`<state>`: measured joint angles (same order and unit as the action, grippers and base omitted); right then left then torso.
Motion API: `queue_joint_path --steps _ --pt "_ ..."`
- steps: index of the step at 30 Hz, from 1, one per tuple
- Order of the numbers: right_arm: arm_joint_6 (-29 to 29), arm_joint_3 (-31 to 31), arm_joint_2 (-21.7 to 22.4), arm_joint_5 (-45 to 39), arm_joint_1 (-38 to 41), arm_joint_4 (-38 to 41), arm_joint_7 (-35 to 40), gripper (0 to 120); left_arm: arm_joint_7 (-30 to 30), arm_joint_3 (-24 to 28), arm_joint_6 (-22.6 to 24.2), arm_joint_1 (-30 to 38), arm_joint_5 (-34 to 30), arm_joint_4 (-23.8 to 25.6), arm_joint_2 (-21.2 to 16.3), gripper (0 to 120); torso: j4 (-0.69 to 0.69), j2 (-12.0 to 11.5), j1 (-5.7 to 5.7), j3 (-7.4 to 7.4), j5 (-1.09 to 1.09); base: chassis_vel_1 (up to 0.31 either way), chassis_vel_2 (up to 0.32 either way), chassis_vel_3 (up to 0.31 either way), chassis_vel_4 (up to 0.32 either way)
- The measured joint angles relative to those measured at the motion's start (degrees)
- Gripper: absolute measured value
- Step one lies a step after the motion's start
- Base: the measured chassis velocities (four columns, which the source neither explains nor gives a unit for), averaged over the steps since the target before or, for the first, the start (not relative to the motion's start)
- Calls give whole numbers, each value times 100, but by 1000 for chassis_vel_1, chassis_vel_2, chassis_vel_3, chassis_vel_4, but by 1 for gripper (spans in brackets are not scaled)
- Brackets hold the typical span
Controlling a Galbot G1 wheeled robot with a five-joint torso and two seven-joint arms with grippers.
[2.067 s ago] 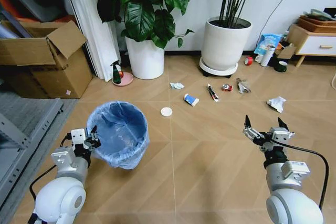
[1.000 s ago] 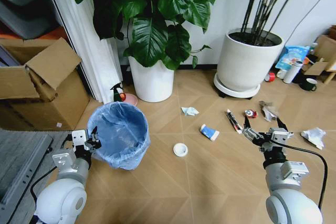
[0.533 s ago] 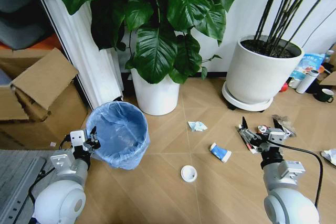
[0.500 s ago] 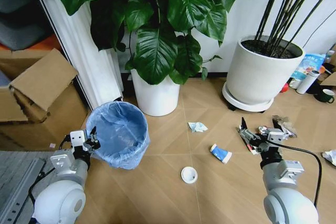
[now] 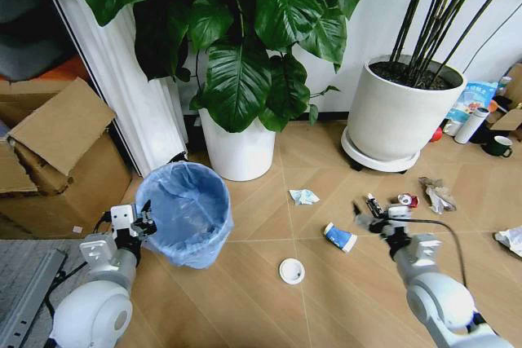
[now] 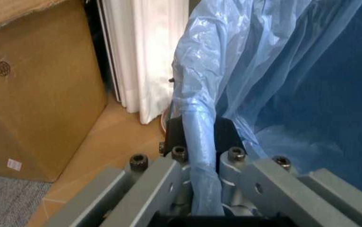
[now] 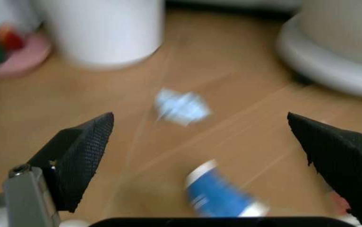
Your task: Pick up the trash bin and place the garbage on the floor into it.
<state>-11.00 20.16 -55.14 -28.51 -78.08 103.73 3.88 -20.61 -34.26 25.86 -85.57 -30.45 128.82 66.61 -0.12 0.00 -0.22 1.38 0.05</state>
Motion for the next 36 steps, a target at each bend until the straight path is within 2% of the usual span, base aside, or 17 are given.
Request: queue_joint_path --steps 1,3,5,10,12,13,15,16,17,18,19,23,24,26,30,33,36 --pt "-10 -276 58 -34 108 -178 -44 100 -14 -7 -2 -5 0 12 -2 0 0 0 0 0 -7 0 0 0 0" --pt "-11 -834 130 -35 363 -601 -214 100 -26 -22 -5 -16 0 29 -8 0 -1 0 0 0 4 0 0 0 0" --pt "-10 -1267 137 -3 621 -1015 -417 100 -34 -44 -7 -26 0 51 -13 0 -1 0 0 0 -5 0 0 0 0" --pt "131 -1741 105 192 1043 -1669 -876 100 -39 -64 -10 -35 3 85 -20 0 0 0 0 0 5 0 0 0 0" --pt "250 -1991 38 378 1348 -2093 -1245 100 -41 -73 -13 -50 8 128 -23 0 -1 0 0 0 -6 0 0 0 0" --pt "301 -2121 -12 458 1507 -2302 -1364 100 -41 -77 -15 -65 9 152 -23 0 -2 0 0 0 4 0 0 0 0" --pt "337 -2245 -74 530 1635 -2495 -1449 100 -42 -85 -17 -80 11 169 -23 0 -1 0 0 0 5 0 0 0 0" --pt "366 -2357 -128 587 1739 -2640 -1495 100 -43 -94 -18 -95 14 189 -20 0 -1 0 0 0 -7 0 0 0 0" --pt "385 -2437 -165 645 1811 -2737 -1511 100 -46 -105 -20 -105 14 204 -18 0 0 0 0 0 -7 0 0 0 0" --pt "385 -2437 -165 645 1811 -2737 -1511 100 -46 -105 -20 -105 14 204 -18 0 0 0 0 0 -7 0 0 0 0" --pt "387 -2516 -197 685 1874 -2821 -1519 100 -45 -110 -21 -113 14 212 -16 0 0 0 0 0 5 0 0 0 0" --pt "375 -2651 -332 749 1994 -3106 -1505 100 -45 -121 -28 -114 14 217 -17 0 -1 0 0 0 -4 0 0 0 0" --pt "377 -2650 -379 778 2015 -3193 -1494 100 -45 -121 -31 -109 11 217 -19 0 -1 0 0 0 3 0 0 0 0" --pt "386 -2622 -454 827 2036 -3320 -1484 100 -45 -117 -32 -103 8 217 -24 0 -1 0 0 0 -4 0 0 0 0" --pt "410 -2578 -509 852 2041 -3459 -1482 100 -42 -92 -34 -100 8 199 -26 0 -2 0 0 0 4 0 0 0 0" --pt "438 -2545 -572 886 2040 -3526 -1490 100 -41 -84 -37 -94 9 188 -25 0 -2 0 0 0 -3 0 0 0 0" --pt "465 -2532 -667 905 2036 -3591 -1492 100 -39 -79 -40 -91 13 171 -30 0 -1 0 0 0 0 0 0 0 0"
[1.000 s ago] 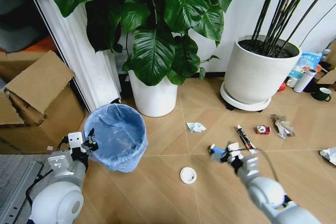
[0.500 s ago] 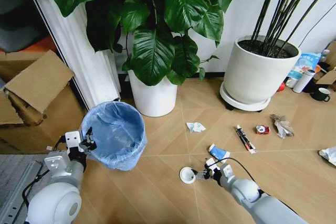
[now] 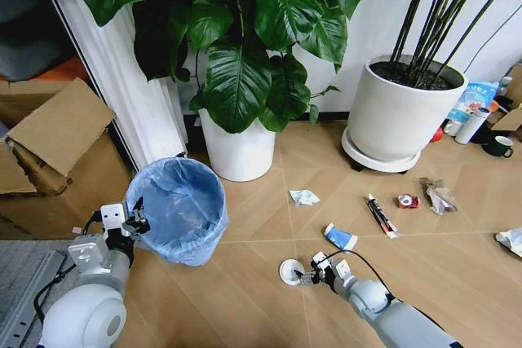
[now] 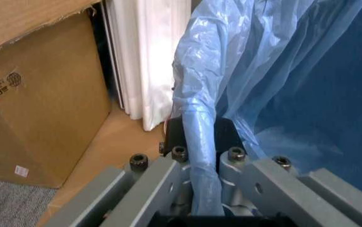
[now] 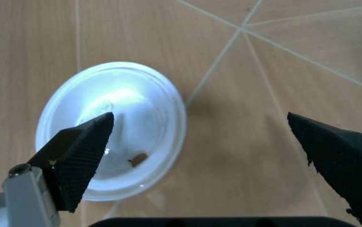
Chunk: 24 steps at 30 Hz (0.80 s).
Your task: Pick up the trash bin and place the garbage on the floor into it.
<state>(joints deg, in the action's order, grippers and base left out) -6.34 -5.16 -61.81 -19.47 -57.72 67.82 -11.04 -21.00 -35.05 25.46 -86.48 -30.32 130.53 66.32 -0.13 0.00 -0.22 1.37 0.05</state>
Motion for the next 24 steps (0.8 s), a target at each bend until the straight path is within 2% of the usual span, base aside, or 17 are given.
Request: queue_joint_path --steps 17,21,24 --pt "194 14 -531 209 193 -648 -49 97 4 7 -1 51 -9 -55 -53 0 0 0 0 0 2 0 0 0 0" --pt "228 26 -602 228 207 -690 -52 88 4 10 -1 70 -16 -69 -66 0 0 0 0 -1 -1 0 0 0 0" --pt "255 57 -630 229 202 -702 -62 73 4 16 -1 92 -31 -92 -82 0 1 0 0 -1 -1 0 0 0 0"
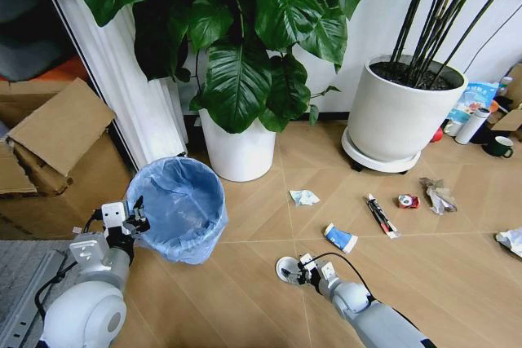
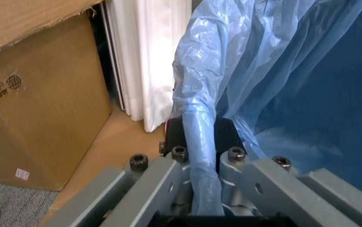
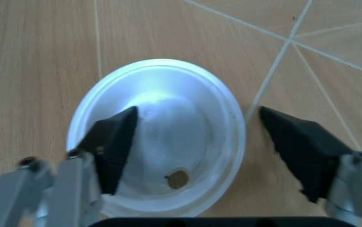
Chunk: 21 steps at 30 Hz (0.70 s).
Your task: Pick up the trash bin and place the garbage on the floor into it.
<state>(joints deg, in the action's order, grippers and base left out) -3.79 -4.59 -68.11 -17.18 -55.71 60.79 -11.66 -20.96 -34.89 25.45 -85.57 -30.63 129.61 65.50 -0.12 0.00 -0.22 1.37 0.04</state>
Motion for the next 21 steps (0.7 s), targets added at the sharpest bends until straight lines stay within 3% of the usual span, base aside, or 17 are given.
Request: queue_joint_path --steps 21 --pt "141 364 -113 122 -191 -33 -63 5 0 83 13 103 -48 -78 -66 0 -1 0 0 0 0 0 0 0 0"
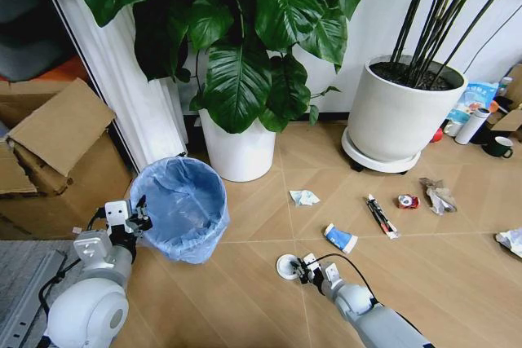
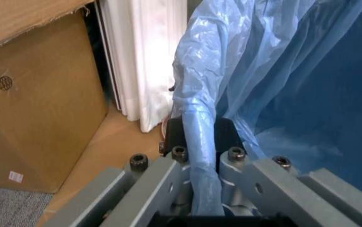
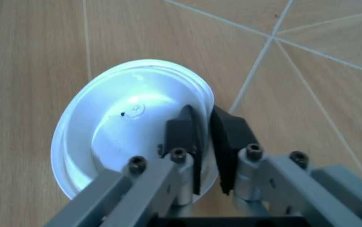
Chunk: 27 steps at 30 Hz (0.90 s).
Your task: Pick up the trash bin and place the garbage on the floor into it.
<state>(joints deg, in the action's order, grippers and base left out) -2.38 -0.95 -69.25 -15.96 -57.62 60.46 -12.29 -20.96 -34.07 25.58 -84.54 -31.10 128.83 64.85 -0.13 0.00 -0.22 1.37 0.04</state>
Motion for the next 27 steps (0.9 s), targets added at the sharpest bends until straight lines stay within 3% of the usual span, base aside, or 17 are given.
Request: queue_joint_path --steps 2,8,13,19,23,27 --pt "13 50 -26 28 -32 13 0 0 2 -1 1 6 -6 -5 -11 0 0 0 0 0 0 0 0 0 0" --pt "46 172 -83 75 -104 156 93 0 4 -9 3 16 -24 -5 -19 0 -1 -1 -1 2 -2 0 0 0 0" --pt "8 374 -19 -4 -185 761 208 0 5 -24 6 3 -26 12 -35 0 1 -1 -1 2 -2 0 0 0 0" --pt "-235 661 522 -443 -319 2027 424 0 10 20 34 0 -26 -15 -69 0 0 -1 -1 1 -2 0 0 0 0" --pt "-569 967 1252 -1168 -339 3522 661 0 11 148 181 42 -25 -151 -154 0 0 -1 -1 0 0 0 0 0 0" --pt "-788 1103 1576 -1564 -261 4291 727 0 10 248 305 103 -78 -242 -218 0 0 0 0 0 -1 0 0 0 0"
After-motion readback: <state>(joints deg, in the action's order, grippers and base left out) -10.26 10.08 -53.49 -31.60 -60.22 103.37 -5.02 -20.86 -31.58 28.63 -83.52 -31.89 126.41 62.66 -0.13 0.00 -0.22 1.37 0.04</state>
